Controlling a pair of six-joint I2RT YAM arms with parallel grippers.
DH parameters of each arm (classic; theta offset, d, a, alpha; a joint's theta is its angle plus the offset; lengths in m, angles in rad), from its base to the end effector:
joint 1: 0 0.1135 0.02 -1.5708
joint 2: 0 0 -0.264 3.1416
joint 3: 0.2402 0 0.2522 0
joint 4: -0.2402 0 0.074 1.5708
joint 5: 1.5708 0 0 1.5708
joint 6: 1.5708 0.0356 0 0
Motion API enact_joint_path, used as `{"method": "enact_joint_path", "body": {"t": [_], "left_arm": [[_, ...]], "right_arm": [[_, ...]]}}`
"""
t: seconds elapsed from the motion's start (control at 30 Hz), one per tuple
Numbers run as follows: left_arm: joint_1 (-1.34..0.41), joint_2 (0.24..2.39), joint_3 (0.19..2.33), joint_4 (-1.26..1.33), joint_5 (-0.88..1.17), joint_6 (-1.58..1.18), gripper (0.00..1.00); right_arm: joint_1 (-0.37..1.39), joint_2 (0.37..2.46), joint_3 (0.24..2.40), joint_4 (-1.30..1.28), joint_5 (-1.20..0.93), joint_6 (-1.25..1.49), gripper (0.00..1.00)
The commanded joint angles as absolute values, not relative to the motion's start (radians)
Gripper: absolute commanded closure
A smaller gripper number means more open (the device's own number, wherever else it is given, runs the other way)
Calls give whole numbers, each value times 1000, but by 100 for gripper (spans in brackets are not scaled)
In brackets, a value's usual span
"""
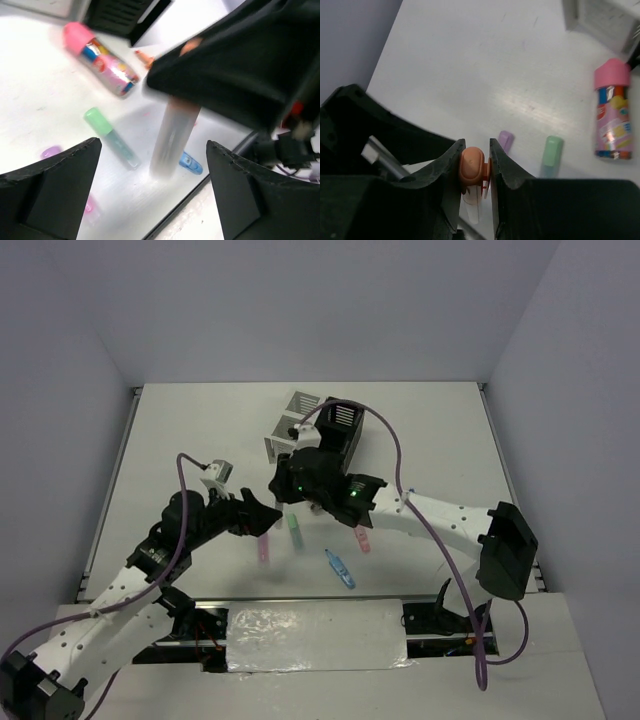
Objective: Sort the stationery into containers
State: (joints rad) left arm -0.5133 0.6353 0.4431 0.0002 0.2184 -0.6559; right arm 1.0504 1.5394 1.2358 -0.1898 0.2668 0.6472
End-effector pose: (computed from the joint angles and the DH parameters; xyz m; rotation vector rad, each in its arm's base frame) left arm 0.1410 -0.0883 0.2615 0.0354 1.8779 -1.0220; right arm 0.1866 0.3067 0.3101 -0.2592 2.1218 0.7667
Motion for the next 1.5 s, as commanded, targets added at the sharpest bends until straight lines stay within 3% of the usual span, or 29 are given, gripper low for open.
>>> {"method": "enact_joint_path", "body": {"t": [0.0,0.13,0.23,0.37,0.6,0.83,1.0,1.07,1.17,1.2,1.23,1.3,1.47], "left_arm": [[-514,660,601,-180,95,-647,1],[-514,736,762,-522,-45,-600,1],[-514,736,833,-616,-112,-572,1],[-514,706,850,-595,-80,-522,1],[-512,699,810,-555,-49,-522,1],[-512,713,807,-551,-37,-520,1],[-511,721,805,-546,-31,-520,1],[-512,715,804,-543,-28,-525,1],[-512,707,802,-541,-29,-529,1],[-512,707,801,-541,-28,-531,1],[-514,709,801,-543,-28,-534,1],[-512,716,795,-545,-38,-558,1],[-520,784,739,-502,-40,-655,1]], "right_arm": [[941,1457,1200,-55,340,480,100],[729,1430,1201,52,353,318,100],[646,1469,1244,132,362,214,100],[511,1599,1347,186,292,154,100],[422,1799,1531,224,215,81,100],[390,1873,1522,304,86,100,100],[388,1894,1499,330,97,83,88],[388,1908,1502,321,87,72,61],[388,1913,1503,313,89,71,61],[388,1913,1505,308,90,69,55],[388,1907,1503,304,92,69,32],[388,1873,1477,316,95,81,23],[397,1752,1405,301,89,147,17]]}}
